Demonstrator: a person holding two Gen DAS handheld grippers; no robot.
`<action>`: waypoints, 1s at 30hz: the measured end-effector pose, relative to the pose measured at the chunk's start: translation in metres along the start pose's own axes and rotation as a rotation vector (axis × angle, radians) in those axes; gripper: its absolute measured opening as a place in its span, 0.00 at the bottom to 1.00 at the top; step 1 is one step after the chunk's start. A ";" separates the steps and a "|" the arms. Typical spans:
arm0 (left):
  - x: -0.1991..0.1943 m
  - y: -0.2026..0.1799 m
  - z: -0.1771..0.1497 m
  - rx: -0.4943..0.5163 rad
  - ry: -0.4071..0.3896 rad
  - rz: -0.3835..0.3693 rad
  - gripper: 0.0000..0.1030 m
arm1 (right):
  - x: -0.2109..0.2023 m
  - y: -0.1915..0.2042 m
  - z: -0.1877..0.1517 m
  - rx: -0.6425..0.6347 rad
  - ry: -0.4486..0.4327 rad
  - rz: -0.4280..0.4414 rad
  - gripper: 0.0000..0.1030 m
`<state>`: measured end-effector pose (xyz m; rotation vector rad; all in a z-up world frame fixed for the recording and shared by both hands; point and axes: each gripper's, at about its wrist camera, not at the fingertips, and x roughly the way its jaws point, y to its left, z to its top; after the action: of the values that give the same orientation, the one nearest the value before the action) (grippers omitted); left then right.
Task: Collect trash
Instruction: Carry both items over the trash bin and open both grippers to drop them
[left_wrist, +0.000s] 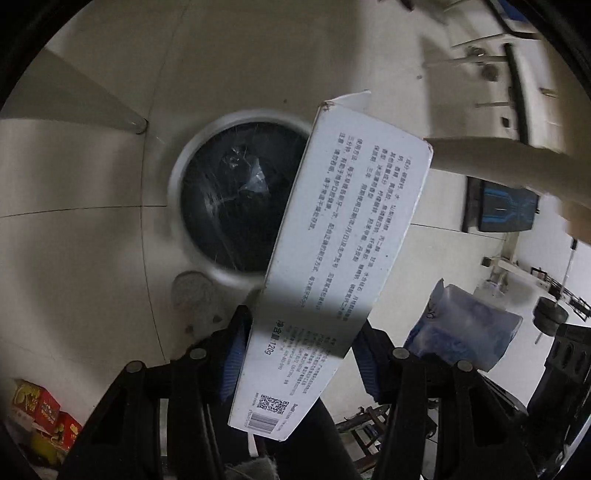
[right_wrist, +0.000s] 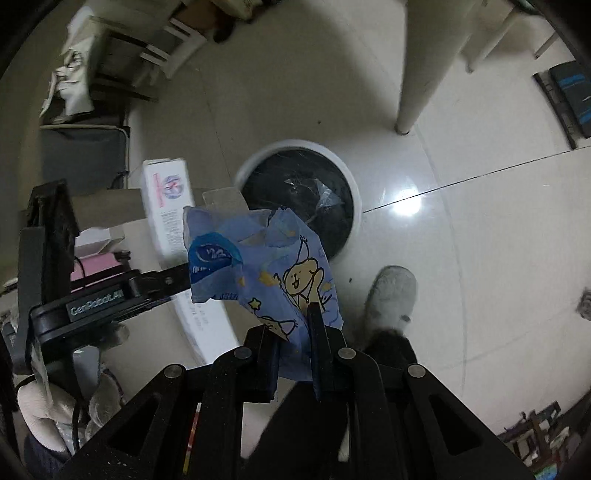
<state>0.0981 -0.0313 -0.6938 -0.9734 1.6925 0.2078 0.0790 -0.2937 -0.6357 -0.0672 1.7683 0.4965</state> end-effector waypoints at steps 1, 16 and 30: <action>0.012 0.000 0.012 0.000 0.013 0.018 0.50 | 0.023 -0.003 0.012 0.003 0.002 -0.006 0.14; 0.047 0.034 0.024 -0.008 -0.227 0.355 0.87 | 0.182 -0.005 0.084 -0.042 0.046 -0.041 0.94; 0.014 0.042 -0.030 0.044 -0.255 0.420 0.87 | 0.130 0.019 0.065 -0.174 -0.098 -0.305 0.94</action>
<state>0.0467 -0.0292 -0.7086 -0.5235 1.6384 0.5459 0.0988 -0.2244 -0.7633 -0.4216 1.5801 0.4223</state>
